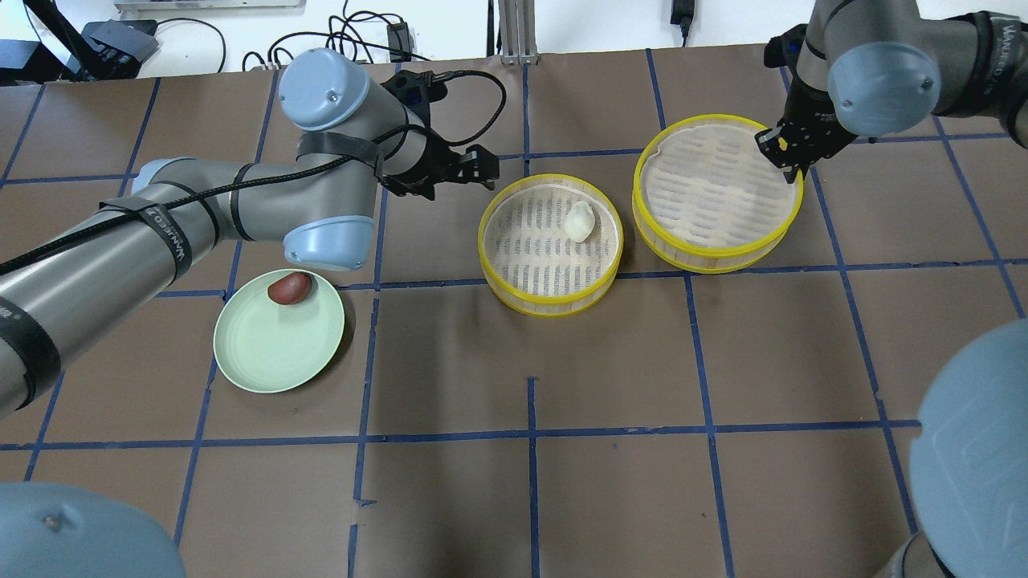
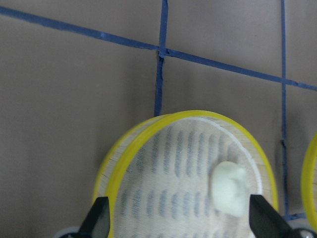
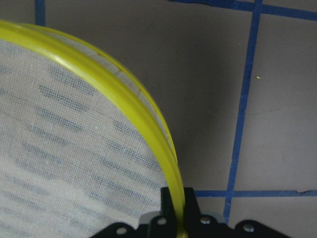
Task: Place buns in different layers of steamer
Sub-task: 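Lower the white bun into the bottom tier and open the left gripper, then stack the top tier back onto the bottom tier while left returns to plate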
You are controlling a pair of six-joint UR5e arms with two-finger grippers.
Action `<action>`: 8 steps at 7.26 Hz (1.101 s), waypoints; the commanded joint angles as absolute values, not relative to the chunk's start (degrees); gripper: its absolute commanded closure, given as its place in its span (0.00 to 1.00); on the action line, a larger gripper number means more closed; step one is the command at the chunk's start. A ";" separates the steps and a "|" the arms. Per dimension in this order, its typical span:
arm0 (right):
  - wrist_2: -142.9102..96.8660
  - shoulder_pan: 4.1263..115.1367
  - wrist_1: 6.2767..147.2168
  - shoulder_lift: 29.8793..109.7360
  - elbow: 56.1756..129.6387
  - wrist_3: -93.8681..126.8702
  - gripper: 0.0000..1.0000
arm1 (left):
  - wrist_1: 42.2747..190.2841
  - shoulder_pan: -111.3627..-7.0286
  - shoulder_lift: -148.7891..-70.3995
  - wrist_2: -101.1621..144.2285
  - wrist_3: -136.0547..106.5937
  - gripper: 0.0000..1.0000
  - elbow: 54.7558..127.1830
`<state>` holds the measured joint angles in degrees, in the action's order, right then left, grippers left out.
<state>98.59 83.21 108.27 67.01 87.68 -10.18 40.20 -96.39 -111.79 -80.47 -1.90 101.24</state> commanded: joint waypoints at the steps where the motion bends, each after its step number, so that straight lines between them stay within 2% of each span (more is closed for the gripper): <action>1: 98.44 88.05 107.23 67.15 87.71 -0.56 0.92 | 46.04 -90.38 -108.13 -91.47 13.68 0.00 105.27; 4: 94.57 97.88 106.61 67.06 87.28 19.37 0.91 | 45.97 -81.23 -101.80 -92.46 20.03 0.00 119.14; 8: 91.23 102.48 107.23 65.22 87.71 28.22 0.92 | 45.62 -80.51 -103.00 -94.22 24.52 0.01 119.45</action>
<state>91.24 101.70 107.05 65.66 87.68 27.49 45.70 -80.62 -102.45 -93.65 24.09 119.65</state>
